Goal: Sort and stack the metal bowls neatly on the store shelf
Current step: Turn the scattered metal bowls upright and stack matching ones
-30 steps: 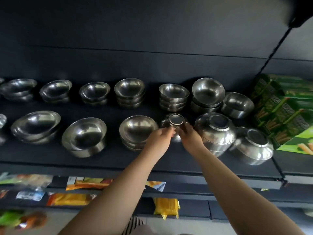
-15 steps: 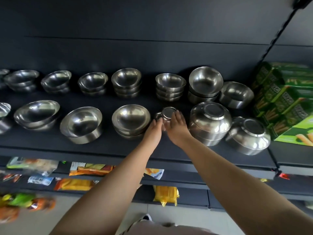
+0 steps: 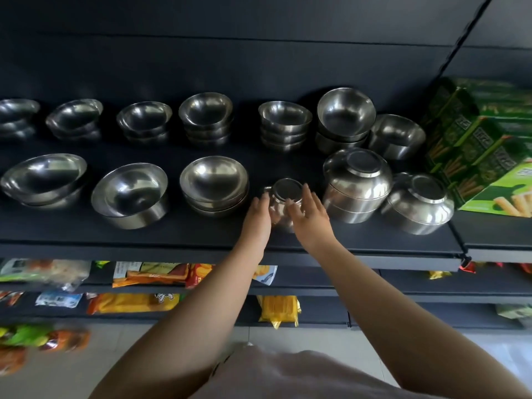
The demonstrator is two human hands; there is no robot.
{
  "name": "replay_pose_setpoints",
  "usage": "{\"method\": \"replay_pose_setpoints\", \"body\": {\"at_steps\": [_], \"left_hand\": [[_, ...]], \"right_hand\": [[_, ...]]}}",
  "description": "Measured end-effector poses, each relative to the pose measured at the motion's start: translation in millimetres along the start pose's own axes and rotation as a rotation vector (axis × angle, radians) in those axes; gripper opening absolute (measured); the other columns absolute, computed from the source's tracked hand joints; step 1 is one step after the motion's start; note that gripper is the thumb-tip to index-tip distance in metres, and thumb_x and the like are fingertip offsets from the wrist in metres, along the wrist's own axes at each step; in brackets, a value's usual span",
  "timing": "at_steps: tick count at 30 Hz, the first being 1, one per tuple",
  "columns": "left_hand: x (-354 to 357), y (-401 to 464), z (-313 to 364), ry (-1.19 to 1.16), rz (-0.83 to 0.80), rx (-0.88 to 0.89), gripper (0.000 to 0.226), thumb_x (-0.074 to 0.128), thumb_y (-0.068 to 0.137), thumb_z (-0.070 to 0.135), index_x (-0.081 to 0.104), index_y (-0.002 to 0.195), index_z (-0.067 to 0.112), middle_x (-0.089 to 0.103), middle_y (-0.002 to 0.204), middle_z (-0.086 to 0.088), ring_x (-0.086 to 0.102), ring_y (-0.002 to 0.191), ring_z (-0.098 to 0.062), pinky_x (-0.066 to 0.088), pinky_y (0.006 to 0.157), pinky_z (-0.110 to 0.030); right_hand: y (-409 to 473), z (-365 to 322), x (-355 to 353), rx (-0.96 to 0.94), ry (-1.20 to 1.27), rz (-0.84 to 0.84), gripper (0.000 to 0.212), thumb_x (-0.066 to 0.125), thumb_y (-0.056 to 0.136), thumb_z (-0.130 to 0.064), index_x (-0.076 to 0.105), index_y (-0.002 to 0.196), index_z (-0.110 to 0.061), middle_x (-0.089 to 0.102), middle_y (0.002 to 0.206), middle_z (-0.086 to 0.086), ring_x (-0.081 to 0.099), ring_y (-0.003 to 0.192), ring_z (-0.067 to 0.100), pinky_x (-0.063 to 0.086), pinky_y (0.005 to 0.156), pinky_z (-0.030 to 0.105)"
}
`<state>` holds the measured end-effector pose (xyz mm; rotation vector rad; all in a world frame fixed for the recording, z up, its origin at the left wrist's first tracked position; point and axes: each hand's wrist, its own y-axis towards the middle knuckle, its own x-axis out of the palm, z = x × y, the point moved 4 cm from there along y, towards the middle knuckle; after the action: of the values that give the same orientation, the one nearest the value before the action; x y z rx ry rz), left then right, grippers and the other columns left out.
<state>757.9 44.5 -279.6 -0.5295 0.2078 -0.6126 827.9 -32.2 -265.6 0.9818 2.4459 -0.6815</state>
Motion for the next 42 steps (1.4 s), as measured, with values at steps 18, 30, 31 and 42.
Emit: {"method": "replay_pose_setpoints", "body": {"at_steps": [18,30,31,42], "left_hand": [[-10,-19,9,-0.396,-0.093,0.126,0.032,0.054,0.093,0.023,0.06,0.119,0.007,0.066,0.104,-0.019,0.061,0.106,-0.029,0.041,0.101,-0.033],[1,-20,12,0.77,-0.141,0.627,0.029,0.055,0.092,0.02,0.063,0.121,0.016,0.04,0.143,-0.005,0.018,0.139,-0.021,0.019,0.115,-0.037],[0,-19,10,0.781,-0.148,0.632,0.03,0.054,0.093,0.019,0.061,0.122,0.016,0.035,0.146,-0.006,0.014,0.141,-0.021,0.016,0.116,-0.034],[-8,-11,10,0.679,-0.14,0.596,0.039,0.043,0.098,0.018,0.045,0.137,0.012,0.013,0.157,-0.005,-0.002,0.145,-0.014,0.007,0.107,-0.014]], "right_hand": [[-30,22,-14,0.095,0.523,0.029,0.043,0.038,0.097,-0.047,0.055,0.125,-0.02,0.055,0.124,-0.01,0.046,0.122,0.01,0.033,0.111,0.037],[-22,37,-15,0.343,0.795,-0.033,0.027,0.044,0.097,-0.042,0.048,0.12,-0.03,0.052,0.123,0.006,0.057,0.11,0.027,0.048,0.094,0.04],[-21,37,-14,0.352,0.797,-0.041,0.019,0.044,0.098,-0.04,0.05,0.112,-0.028,0.053,0.123,0.008,0.057,0.111,0.028,0.048,0.095,0.041],[-11,29,2,0.408,0.895,-0.075,0.034,0.036,0.102,-0.027,0.043,0.134,-0.018,0.06,0.101,0.009,0.056,0.115,0.032,0.044,0.092,0.038]]}}
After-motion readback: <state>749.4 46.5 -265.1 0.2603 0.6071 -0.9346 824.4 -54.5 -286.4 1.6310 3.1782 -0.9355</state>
